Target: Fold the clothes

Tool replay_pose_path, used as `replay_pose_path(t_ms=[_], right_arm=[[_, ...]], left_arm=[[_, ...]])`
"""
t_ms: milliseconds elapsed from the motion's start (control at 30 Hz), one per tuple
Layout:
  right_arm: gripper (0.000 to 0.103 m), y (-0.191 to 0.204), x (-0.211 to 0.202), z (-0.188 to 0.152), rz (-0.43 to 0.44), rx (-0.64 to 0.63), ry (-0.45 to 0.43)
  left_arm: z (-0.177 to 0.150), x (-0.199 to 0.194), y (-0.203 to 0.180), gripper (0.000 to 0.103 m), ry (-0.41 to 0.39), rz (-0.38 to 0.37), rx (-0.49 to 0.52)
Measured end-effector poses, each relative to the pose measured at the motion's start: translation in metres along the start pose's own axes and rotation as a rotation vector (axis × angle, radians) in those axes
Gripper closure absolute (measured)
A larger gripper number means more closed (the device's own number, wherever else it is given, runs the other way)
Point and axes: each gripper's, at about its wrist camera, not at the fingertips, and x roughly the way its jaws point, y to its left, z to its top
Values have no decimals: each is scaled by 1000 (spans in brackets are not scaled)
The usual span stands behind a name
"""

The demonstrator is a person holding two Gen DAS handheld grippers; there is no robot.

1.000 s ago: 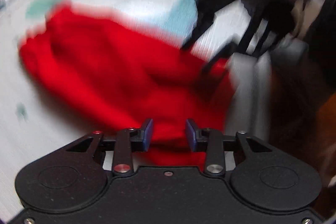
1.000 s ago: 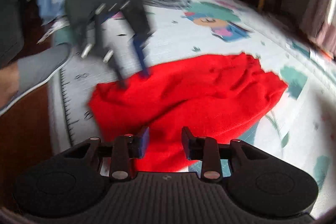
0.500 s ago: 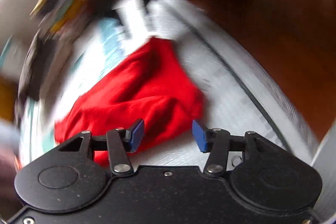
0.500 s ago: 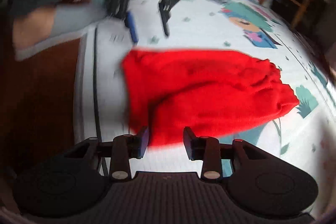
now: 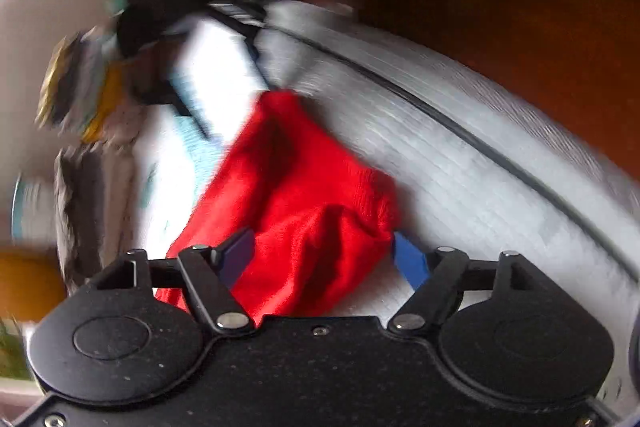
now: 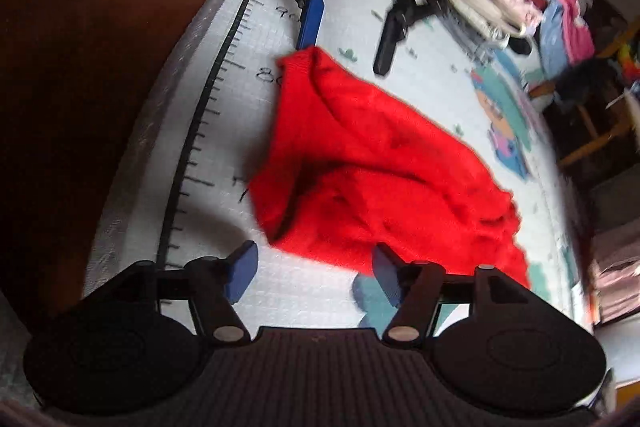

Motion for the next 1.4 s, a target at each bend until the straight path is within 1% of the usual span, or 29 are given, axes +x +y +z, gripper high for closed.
replay_pose_path(t_ms=[33,67,100,200,300,400,467,500,533,600,700,800,933,1000,1033,1067,1167,1233,1267,1333,1367,1400], right_arm=[[40,-1,2,2,-1,3,-8],[40,-2,2,3,-1,13,-15],[39,-3,2,2,0,17,-16],[40,-1,-1,0,7,25,-16],[39,3,-5,-1,17,43,-25],[39,4,-2,2,9,70,-30],[38,5,-1,4,10,67,-36],[37,5,-2,4,8,65,-39],[37,5,-2,3,6,65,-42],[32,5,-3,3,6,68,-47],[27,7,-5,3,-1,57,-61],[22,8,-1,4,-27,43,-57],[17,9,6,9,-40,15,-61],[15,10,8,13,-39,5,-66],[15,10,9,14,-38,4,-68],[13,9,10,14,-38,5,-69],[14,2,13,14,-17,21,-74],[34,-4,16,13,-16,32,-68],[40,-6,18,12,-8,37,-64],[44,-10,20,12,13,46,-62],[50,-10,20,11,28,48,-63],[54,-11,20,12,43,57,-63]], left_arm=[[1,1,8,26,-10,-6,-56],[1,0,8,27,-7,-12,-57],[-1,1,4,28,-5,-12,-26],[-4,1,-13,38,-3,-37,68],[-2,3,-12,38,8,-8,75],[2,8,-10,38,8,-34,102],[4,11,-6,47,12,-77,121],[6,12,-3,64,21,-108,109],[7,11,-3,82,28,-114,96],[6,4,5,85,29,-114,0],[0,-7,39,87,-3,-127,-294],[-8,-12,60,88,-20,-109,-409],[-22,-18,83,89,-60,-119,-659],[-29,-20,90,89,-75,-115,-742],[-32,-22,93,89,-78,-116,-773],[-33,-24,93,89,-79,-116,-783],[-31,-21,88,90,-75,-131,-778],[-29,-25,84,90,-71,-141,-768],[-28,-27,83,90,-71,-149,-765],[-28,-27,81,90,-71,-158,-778],[-28,-27,79,90,-65,-162,-772],[-27,-27,77,90,-61,-167,-761]])
